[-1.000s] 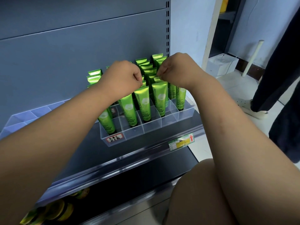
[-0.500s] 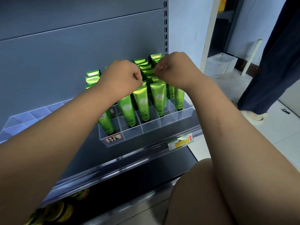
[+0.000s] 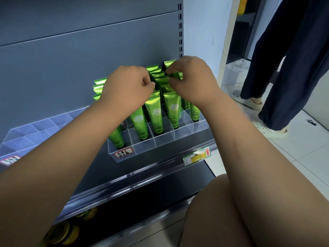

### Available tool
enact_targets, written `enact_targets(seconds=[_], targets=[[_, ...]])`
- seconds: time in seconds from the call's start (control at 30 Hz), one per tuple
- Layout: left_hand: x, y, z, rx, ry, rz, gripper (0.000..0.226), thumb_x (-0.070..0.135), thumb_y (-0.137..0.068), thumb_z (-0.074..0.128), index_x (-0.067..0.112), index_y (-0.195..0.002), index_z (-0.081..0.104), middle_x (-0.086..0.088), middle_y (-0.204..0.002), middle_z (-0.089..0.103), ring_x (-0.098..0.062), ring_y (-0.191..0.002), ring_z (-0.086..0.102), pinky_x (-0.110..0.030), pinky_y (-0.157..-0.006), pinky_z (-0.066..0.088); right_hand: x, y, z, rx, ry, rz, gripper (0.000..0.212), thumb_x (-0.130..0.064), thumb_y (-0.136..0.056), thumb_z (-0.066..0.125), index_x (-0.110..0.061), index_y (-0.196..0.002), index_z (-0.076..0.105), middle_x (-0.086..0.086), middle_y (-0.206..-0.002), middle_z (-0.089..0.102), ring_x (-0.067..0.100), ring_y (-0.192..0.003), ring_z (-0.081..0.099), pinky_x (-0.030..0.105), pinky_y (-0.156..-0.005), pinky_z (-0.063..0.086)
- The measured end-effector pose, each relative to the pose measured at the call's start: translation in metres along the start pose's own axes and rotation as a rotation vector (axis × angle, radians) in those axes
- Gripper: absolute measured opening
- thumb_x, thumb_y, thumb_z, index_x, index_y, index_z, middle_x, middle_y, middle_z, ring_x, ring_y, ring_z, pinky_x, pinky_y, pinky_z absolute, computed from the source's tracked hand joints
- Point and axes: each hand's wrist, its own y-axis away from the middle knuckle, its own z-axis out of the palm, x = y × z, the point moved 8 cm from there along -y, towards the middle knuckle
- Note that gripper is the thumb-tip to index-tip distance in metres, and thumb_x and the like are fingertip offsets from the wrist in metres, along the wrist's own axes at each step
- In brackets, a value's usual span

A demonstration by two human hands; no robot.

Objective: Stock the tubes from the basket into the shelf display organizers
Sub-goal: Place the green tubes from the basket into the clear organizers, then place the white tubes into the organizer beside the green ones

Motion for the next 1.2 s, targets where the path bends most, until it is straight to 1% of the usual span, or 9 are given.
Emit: enact_targets(seconds=[0.1, 0.2, 0.3, 0.37, 0.6, 0.73, 0.83, 1.0, 1.2], targets=[[0.002, 0.012, -0.014, 0.112, -0.089, -0.02, 0.032, 0.043, -0.096, 0.056, 0.018, -0.11, 0.07, -0.006, -0.106, 0.068, -0.033, -0.1, 0.062, -0.037, -0.074, 0.047, -0.014, 0.008, -0.002, 0.036, 0.012, -0.007, 0.044, -0.042, -0.087, 0.059, -0.02, -0.125, 0.067, 0.003, -0.12, 0.067, 0.028, -0.113, 0.06, 0.042, -0.09, 0.052], [-0.006, 0.024, -0.02, 0.15, -0.149, -0.045, 0.044, 0.048, -0.097, 0.051, 0.01, -0.115, 0.065, -0.014, -0.112, 0.068, -0.041, -0.104, 0.06, -0.047, -0.084, 0.051, -0.036, 0.018, 0.004, 0.032, 0.014, -0.057, 0.058, -0.049, -0.095, 0.051, -0.014, -0.141, 0.055, 0.006, -0.138, 0.061, 0.029, -0.127, 0.054, 0.041, -0.102, 0.047], [-0.023, 0.041, -0.021, 0.124, -0.166, -0.1, 0.05, 0.052, -0.096, 0.048, 0.01, -0.119, 0.063, -0.016, -0.114, 0.067, -0.042, -0.107, 0.058, -0.055, -0.098, 0.047, -0.055, 0.026, 0.014, 0.009, 0.047, -0.086, 0.058, -0.048, -0.098, 0.047, -0.01, -0.142, 0.054, 0.007, -0.141, 0.059, 0.03, -0.129, 0.053, 0.043, -0.105, 0.044], [-0.036, 0.056, -0.023, 0.114, -0.179, -0.144, 0.053, 0.054, -0.095, 0.045, 0.011, -0.121, 0.061, -0.015, -0.119, 0.066, -0.041, -0.112, 0.057, -0.058, -0.103, 0.044, -0.065, 0.03, 0.02, -0.009, 0.05, -0.076, 0.058, -0.049, -0.099, 0.046, -0.01, -0.141, 0.054, 0.008, -0.141, 0.059, 0.03, -0.13, 0.052, 0.044, -0.106, 0.043], [-0.095, 0.122, -0.059, 0.152, -0.264, -0.298, 0.061, 0.056, -0.095, 0.04, 0.007, -0.126, 0.06, -0.017, -0.128, 0.064, -0.043, -0.123, 0.054, -0.062, -0.108, 0.037, -0.129, 0.047, 0.041, -0.045, -0.053, -0.108, 0.053, -0.045, -0.1, 0.049, -0.009, -0.139, 0.056, 0.012, -0.136, 0.061, 0.032, -0.129, 0.052, 0.043, -0.108, 0.041], [-0.139, 0.178, -0.102, 0.207, -0.312, -0.412, 0.062, 0.054, -0.095, 0.04, 0.006, -0.129, 0.06, -0.016, -0.133, 0.063, -0.042, -0.128, 0.052, -0.062, -0.112, 0.032, -0.195, 0.06, 0.062, -0.076, -0.144, -0.178, 0.05, -0.045, -0.099, 0.047, -0.011, -0.134, 0.058, 0.009, -0.133, 0.062, 0.03, -0.126, 0.054, 0.043, -0.106, 0.043], [-0.172, 0.23, -0.141, 0.246, -0.399, -0.5, 0.062, 0.055, -0.095, 0.04, 0.007, -0.129, 0.06, -0.015, -0.132, 0.063, -0.04, -0.129, 0.052, -0.061, -0.112, 0.033, -0.255, 0.075, 0.08, -0.121, -0.225, -0.247, 0.05, -0.044, -0.101, 0.049, -0.013, -0.139, 0.055, 0.006, -0.141, 0.058, 0.027, -0.131, 0.05, 0.042, -0.11, 0.041], [-0.229, 0.338, -0.207, 0.275, -0.55, -0.684, 0.058, 0.053, -0.096, 0.044, 0.007, -0.129, 0.059, -0.015, -0.133, 0.063, -0.039, -0.129, 0.052, -0.057, -0.112, 0.034, -0.379, 0.113, 0.123, -0.24, -0.332, -0.417, 0.051, -0.044, -0.102, 0.049, -0.016, -0.143, 0.052, 0.002, -0.145, 0.054, 0.023, -0.135, 0.046, 0.037, -0.112, 0.037], [-0.28, 0.498, -0.273, 0.291, -0.677, -0.972, 0.055, 0.051, -0.094, 0.046, 0.009, -0.127, 0.06, -0.013, -0.134, 0.063, -0.037, -0.127, 0.053, -0.056, -0.112, 0.036, -0.543, 0.208, 0.188, -0.43, -0.486, -0.64, 0.053, -0.045, -0.096, 0.049, -0.012, -0.137, 0.056, 0.008, -0.14, 0.057, 0.028, -0.133, 0.049, 0.041, -0.107, 0.042]])
